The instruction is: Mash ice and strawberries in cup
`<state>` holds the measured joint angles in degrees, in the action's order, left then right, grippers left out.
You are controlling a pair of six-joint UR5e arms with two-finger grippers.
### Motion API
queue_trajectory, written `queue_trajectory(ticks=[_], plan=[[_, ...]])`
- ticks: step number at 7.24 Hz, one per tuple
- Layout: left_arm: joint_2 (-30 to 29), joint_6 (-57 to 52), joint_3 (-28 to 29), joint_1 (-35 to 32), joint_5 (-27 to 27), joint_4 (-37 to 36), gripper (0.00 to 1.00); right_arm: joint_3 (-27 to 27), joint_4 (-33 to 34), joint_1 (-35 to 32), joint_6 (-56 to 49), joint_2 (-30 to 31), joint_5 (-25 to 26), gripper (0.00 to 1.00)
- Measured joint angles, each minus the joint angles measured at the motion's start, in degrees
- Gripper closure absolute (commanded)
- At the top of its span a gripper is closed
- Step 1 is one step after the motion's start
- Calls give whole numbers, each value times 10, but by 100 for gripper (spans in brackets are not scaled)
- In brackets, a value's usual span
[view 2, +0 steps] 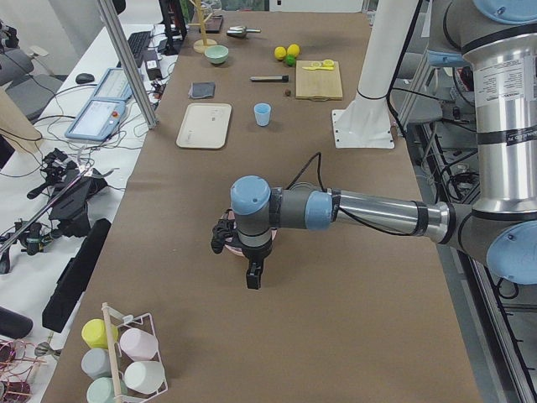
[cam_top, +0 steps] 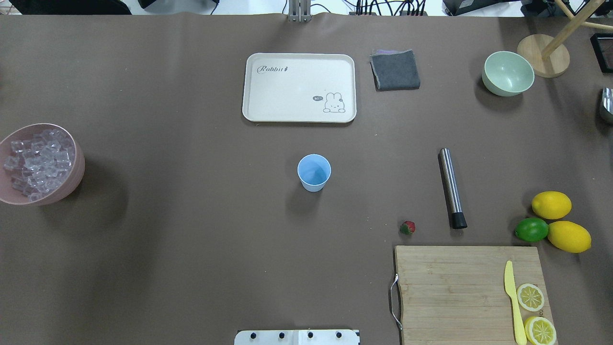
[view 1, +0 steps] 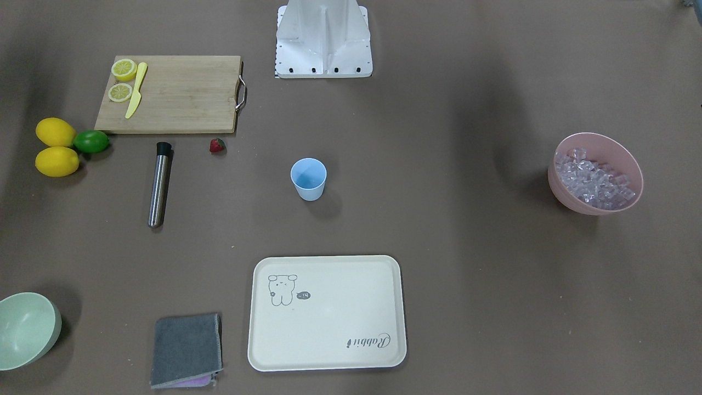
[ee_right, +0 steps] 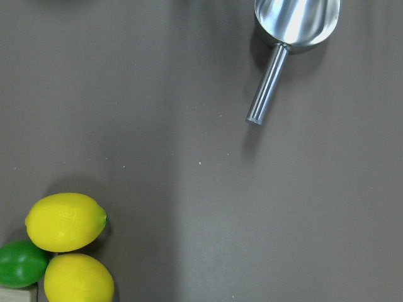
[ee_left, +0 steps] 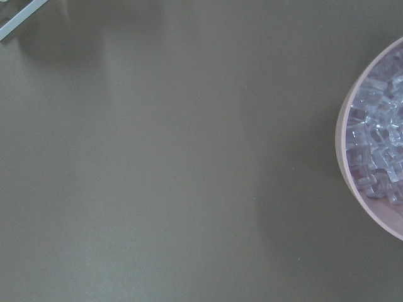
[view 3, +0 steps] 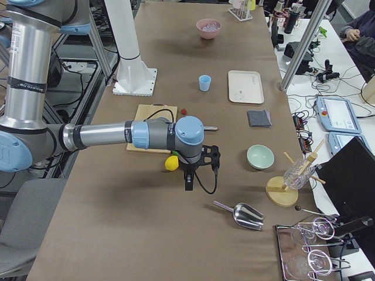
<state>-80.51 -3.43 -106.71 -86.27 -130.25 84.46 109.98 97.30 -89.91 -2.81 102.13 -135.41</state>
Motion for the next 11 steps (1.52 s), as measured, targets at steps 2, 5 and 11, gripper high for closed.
queue_trajectory(ticks=[2, 5, 11], plan=[[0, 0, 0, -1, 0, 0, 1, 6, -3, 0, 1, 1, -4, 0], [0, 0, 1, -1, 0, 1, 1, 11, -10, -1, 2, 2, -5, 0], [-3, -1, -1, -1, -1, 3, 1, 4, -16, -39, 6, -26, -28, 0]])
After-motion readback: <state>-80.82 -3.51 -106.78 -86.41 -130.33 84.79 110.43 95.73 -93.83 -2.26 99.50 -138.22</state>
